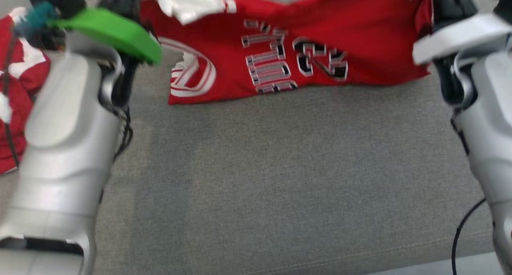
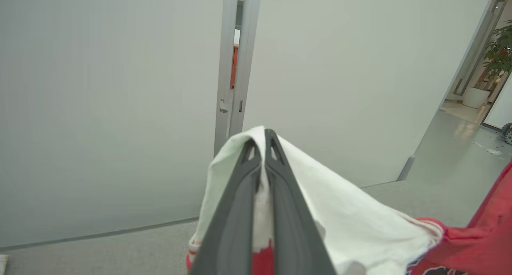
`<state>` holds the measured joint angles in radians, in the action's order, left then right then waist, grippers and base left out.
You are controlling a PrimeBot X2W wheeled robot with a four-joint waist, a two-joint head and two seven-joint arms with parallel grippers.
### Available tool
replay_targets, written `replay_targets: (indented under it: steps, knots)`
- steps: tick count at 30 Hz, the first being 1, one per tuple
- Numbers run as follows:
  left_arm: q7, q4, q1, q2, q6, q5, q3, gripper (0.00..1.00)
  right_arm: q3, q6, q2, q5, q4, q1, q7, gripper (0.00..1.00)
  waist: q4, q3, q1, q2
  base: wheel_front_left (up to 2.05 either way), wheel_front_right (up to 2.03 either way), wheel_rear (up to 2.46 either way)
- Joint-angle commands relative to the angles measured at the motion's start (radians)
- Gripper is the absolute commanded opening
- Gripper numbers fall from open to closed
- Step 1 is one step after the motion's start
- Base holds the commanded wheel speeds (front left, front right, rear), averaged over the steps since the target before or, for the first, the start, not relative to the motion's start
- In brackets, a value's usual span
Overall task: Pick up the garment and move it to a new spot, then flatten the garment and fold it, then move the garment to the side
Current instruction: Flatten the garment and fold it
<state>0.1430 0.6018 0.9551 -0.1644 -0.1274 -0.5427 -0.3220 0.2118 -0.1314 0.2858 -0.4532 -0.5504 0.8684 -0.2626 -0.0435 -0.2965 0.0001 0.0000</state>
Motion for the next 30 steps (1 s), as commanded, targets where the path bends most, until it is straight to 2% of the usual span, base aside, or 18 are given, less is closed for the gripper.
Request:
replay_targets:
  steps: [1,6,10,16,23,27,30]
  knots:
    - [-0.009,0.029,0.086,-0.007,-0.004,-0.011,0.012,0.0,0.008,0.002,0.003,-0.026,-0.037,0.079,-0.003,0.0,-0.026,-0.092,-0.0001,0.0,0.0,0.0,0.0]
    - [-0.025,0.188,0.399,0.0,-0.003,-0.053,0.06,0.0,0.059,0.002,0.011,-0.071,-0.215,0.4,0.0,0.0,-0.032,-0.141,-0.0001,0.0,0.0,0.0,0.0]
    - [0.001,0.277,0.628,0.026,0.005,-0.056,0.08,0.0,0.081,0.002,0.015,-0.07,-0.311,0.617,-0.002,0.0,-0.036,-0.163,-0.0001,0.0,0.0,0.0,0.0]
    - [0.049,0.368,0.866,0.067,0.003,-0.047,0.065,0.0,0.082,0.002,0.027,-0.062,-0.392,0.82,-0.003,0.0,-0.034,-0.169,-0.0001,0.0,0.0,0.0,0.0]
    - [0.082,0.429,0.913,0.095,-0.005,-0.049,0.01,0.0,0.135,0.002,0.027,-0.085,-0.38,0.818,-0.003,0.0,-0.026,-0.209,-0.0001,0.0,0.0,0.0,0.0]
    - [0.103,0.417,0.805,0.101,-0.004,-0.078,-0.031,0.0,0.134,0.002,0.038,-0.123,-0.342,0.725,-0.003,0.0,-0.021,-0.216,-0.0001,0.0,0.0,0.0,0.0]
    - [0.118,0.371,0.708,0.086,-0.004,-0.114,-0.045,0.0,0.125,0.002,0.054,-0.138,-0.296,0.632,-0.003,0.0,-0.017,-0.203,-0.0001,0.0,0.0,0.0,0.0]
